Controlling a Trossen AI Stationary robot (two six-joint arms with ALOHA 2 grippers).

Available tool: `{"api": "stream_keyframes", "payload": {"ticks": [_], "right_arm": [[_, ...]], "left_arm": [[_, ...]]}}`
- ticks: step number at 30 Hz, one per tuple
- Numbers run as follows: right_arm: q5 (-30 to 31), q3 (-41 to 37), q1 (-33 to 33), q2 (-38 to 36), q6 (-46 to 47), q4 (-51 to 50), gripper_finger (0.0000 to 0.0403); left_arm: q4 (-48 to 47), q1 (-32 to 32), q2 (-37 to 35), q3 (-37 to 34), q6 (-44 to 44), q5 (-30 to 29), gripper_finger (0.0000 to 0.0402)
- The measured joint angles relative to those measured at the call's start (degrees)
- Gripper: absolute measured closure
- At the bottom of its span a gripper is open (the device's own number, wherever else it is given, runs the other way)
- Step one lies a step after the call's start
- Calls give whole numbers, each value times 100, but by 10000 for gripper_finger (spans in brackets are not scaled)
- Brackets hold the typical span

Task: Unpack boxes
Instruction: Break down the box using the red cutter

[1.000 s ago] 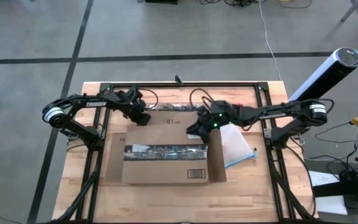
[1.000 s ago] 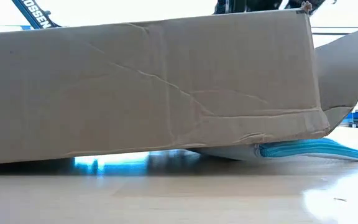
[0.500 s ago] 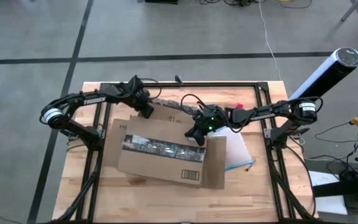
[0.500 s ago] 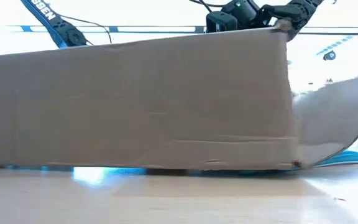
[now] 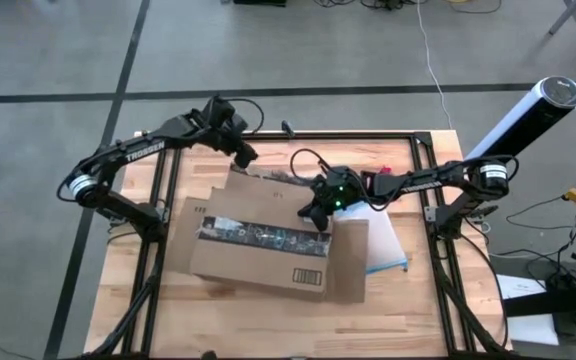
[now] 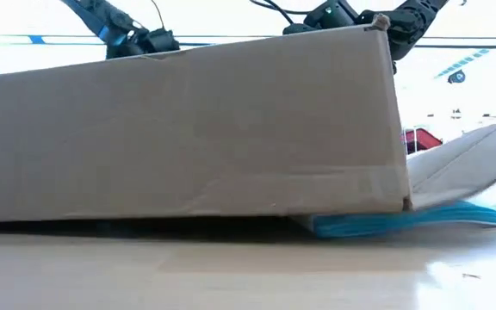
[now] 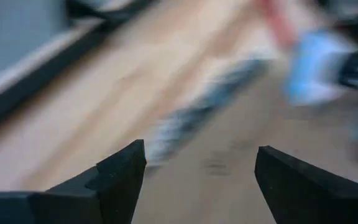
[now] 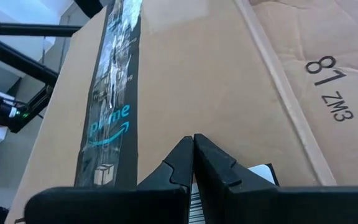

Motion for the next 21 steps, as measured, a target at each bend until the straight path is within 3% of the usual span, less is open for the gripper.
{"api": "stream_keyframes", "payload": {"ticks": [2, 7, 15, 21], "right_arm": [[70, -2, -136, -7, 59, 1, 402], [134, -7, -511, -70, 206, -2, 403], [178, -13, -960, -600, 17, -43, 403], [262, -13, -1171, -1361, -228, -818, 403]], "left_arm": [[-17, -271, -52, 108, -69, 407, 127], [-52, -1234, -196, 143, 5, 396, 128], [-61, -2548, -84, 45, 407, -1109, 128], [2, -2548, 97, -495, 241, -1150, 128]]}}
